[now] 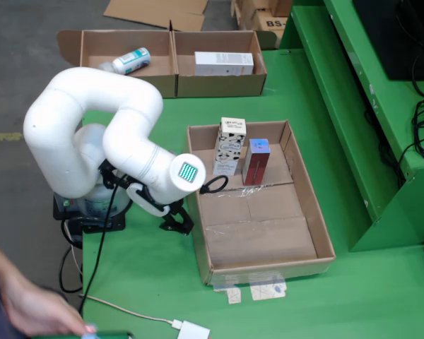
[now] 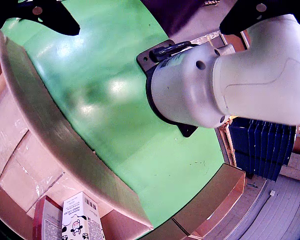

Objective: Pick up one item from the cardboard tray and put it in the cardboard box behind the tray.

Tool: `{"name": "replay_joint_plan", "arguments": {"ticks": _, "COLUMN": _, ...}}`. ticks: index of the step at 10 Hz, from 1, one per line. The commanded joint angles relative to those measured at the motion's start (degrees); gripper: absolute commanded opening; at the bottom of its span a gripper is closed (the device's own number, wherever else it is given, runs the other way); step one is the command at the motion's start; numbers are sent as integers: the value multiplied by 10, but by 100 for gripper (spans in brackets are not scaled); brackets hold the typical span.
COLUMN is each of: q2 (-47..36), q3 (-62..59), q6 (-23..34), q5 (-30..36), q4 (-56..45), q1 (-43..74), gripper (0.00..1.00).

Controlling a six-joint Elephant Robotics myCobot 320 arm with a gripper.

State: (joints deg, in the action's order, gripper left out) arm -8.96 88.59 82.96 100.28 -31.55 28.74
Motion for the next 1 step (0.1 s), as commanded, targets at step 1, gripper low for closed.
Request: {"name": "replay_joint_plan", "arguments": {"ticks": 1, "q2": -8, "q3": -13, "q6": 162, "q5": 3, "q4": 5, "q1": 483, "gripper": 100}}
